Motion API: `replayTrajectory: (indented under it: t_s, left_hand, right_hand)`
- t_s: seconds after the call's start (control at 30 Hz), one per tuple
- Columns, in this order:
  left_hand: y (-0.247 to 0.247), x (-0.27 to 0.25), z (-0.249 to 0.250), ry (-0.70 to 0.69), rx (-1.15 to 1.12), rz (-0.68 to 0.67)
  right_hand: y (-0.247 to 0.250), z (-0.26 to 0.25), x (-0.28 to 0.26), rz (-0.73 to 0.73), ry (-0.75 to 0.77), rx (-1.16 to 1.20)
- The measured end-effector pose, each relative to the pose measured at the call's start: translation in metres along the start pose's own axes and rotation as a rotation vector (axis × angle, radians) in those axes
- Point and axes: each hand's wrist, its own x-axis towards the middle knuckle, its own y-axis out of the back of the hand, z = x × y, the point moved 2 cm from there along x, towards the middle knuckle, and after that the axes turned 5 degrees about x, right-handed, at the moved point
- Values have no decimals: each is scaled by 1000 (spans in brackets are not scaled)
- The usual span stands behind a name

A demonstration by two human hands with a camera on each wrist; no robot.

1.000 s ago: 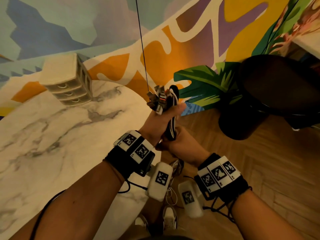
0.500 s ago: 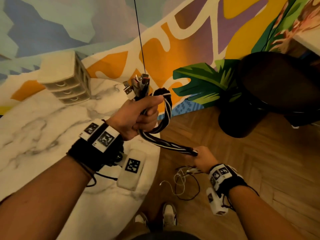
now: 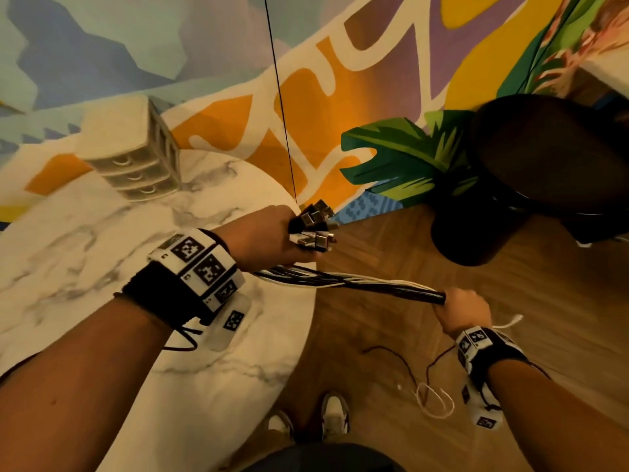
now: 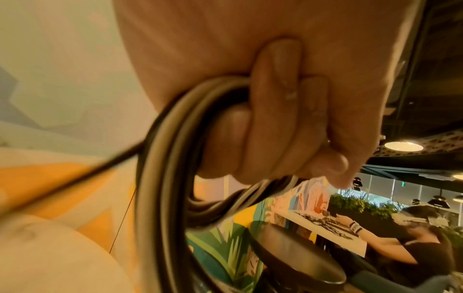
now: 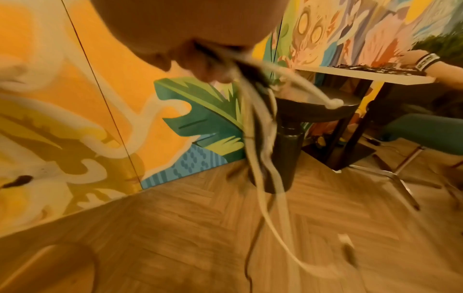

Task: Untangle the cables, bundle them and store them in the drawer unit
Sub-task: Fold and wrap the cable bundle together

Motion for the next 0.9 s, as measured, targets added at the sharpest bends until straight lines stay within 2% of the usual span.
replayTrajectory:
  t_s: [0.07, 0.13, 0.23, 0.3, 0.37, 0.47, 0.53, 0.63, 0.7, 0.8, 0.9]
  left_hand:
    - [5, 0, -6, -4, -2, 79]
    - [8, -2, -2, -54, -100, 166]
    - [4, 0, 9, -127, -522, 295]
    - [-3, 5, 16, -153, -836, 341]
    - [-11, 10, 25, -170, -1035, 322]
    - [-21, 17, 36, -204, -1162, 270]
    - [-27, 19, 41, -229, -1214, 233]
    - [-31, 15, 45, -244, -1320, 140]
    - [-27, 11, 45, -262, -1347, 91]
    - [-19, 5, 37, -274, -1356, 23]
    - [-27, -5, 30, -212, -1240, -27]
  right_hand:
    - [-9, 12, -1, -61, -9, -25]
    - [-24, 15, -3, -241, -10, -89]
    - [-40, -7, -2, -476, 69, -114]
    - [-38, -43, -2, -449, 259, -52]
    - [-12, -88, -15, -354, 498, 190]
    - [48, -147, -52, -364, 708, 798]
    - [83, -175, -78, -358, 797, 931]
    - [83, -198, -92, -528, 745, 980]
    - [56, -200, -83, -576, 700, 957]
    - [26, -184, -68, -514, 611, 821]
    - [30, -163, -48, -419, 575, 634]
